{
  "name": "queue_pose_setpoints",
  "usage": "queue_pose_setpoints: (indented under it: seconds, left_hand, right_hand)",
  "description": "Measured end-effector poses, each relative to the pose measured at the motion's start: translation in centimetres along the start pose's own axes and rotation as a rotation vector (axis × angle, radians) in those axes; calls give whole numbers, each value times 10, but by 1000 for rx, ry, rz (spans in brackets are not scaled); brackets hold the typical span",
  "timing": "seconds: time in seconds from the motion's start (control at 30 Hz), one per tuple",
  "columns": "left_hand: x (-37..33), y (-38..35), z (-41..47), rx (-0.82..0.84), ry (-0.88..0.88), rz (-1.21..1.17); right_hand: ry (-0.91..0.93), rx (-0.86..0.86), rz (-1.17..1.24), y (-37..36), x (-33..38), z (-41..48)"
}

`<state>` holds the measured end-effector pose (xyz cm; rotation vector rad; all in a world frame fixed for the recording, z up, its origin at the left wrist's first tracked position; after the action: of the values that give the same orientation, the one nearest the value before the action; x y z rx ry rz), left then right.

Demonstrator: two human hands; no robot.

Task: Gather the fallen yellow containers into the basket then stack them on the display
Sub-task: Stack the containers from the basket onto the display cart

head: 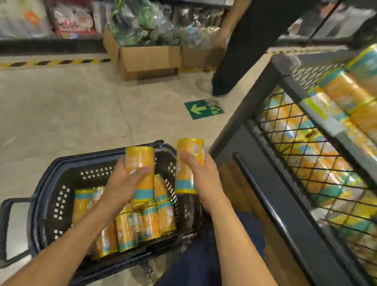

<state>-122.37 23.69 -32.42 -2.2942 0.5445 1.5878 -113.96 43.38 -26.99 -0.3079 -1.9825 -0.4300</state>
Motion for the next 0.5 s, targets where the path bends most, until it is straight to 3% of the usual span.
queue_pose_setpoints:
  seconds: [0.3,0.5]
  left_hand:
    - [-186,-128,-84,396,-351,-98]
    - [-268,-240,-162,665,-578,-44]
  right_hand:
    - [417,-273,-29,133,116,-167]
    - [557,-553,-36,219,149,-283]
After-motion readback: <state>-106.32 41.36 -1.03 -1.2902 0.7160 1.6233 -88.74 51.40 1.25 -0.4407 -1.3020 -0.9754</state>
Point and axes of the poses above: each hand's wrist, its own z-axis towards the middle knuckle, its own y-axis out of the back of the hand, x = y × z, the point moved 4 cm from there along z, towards the middle knuckle, and after that the axes turned 9 degrees about x, right-handed, at the moved point
